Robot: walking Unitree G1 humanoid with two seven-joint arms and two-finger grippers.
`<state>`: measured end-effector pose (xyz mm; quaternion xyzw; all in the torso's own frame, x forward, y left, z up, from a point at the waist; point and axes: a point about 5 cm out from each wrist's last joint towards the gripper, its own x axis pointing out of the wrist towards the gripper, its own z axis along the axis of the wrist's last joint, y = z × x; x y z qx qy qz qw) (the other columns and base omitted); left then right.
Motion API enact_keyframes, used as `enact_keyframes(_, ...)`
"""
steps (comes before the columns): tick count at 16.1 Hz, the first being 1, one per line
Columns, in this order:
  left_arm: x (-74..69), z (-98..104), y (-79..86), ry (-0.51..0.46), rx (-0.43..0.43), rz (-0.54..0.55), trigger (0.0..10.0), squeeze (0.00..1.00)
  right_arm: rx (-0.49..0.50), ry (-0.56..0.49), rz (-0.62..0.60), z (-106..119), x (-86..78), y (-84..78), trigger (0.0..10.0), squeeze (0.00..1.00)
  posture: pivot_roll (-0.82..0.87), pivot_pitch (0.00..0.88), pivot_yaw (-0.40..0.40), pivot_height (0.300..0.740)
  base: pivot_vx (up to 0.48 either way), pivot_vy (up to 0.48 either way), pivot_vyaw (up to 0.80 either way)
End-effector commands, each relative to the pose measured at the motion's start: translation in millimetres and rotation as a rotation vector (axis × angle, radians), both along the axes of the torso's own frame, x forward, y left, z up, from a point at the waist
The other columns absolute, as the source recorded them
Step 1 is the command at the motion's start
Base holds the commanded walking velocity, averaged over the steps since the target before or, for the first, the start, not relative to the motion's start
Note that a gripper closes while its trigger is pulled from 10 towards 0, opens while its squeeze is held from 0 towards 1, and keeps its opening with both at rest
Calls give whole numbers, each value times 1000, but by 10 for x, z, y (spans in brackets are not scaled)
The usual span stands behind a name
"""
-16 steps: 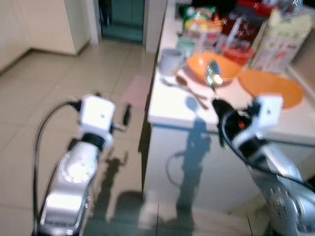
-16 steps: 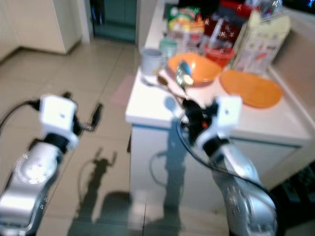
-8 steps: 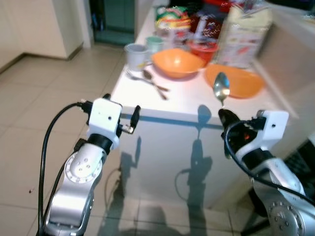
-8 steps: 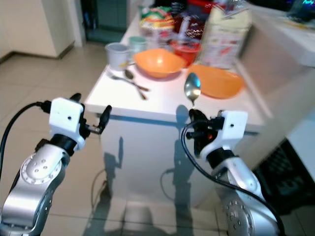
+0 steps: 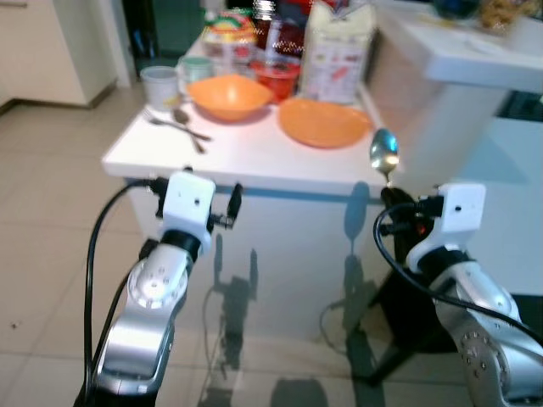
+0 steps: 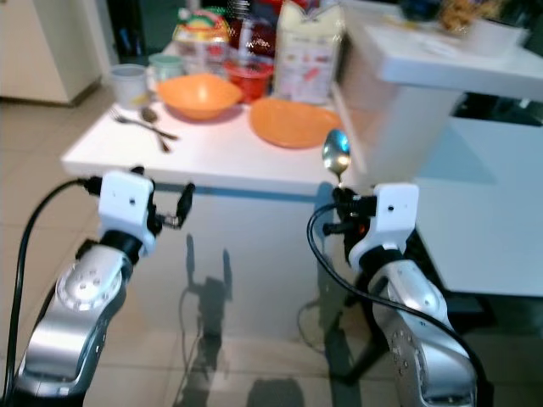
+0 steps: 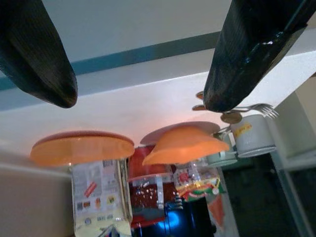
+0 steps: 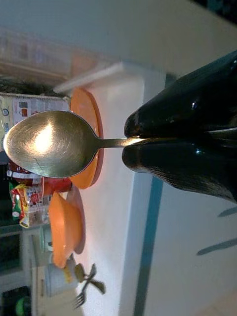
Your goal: Setting the table
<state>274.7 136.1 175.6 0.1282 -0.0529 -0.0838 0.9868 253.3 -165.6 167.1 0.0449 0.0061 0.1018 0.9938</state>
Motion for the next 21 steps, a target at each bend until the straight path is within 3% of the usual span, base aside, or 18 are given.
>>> enact_keyframes(1, 28, -24, 33, 6, 21, 35, 10000, 0, -16, -20, 11, 18, 34, 15, 10000, 0, -4, 0, -67, 740, 0, -469, 0)
enact_keyframes(13, 159, 109, 46, -30, 45, 30, 10000, 0, 43, -23, -106, 13, 94, -50, 10000, 0, -14, 0, -23, 740, 0, -469, 0)
enact_keyframes(18, 104, 96, -25, -21, 61, -69, 10000, 0, 7, 39, -141, -65, 106, -123, 10000, 0, -15, 0, -20, 740, 0, -466, 0)
enact_keyframes(21, 121, 110, -11, -28, 49, -42, 10000, 0, -4, 58, -143, -79, 137, -132, 10000, 0, -10, 0, -20, 740, 0, -460, 0)
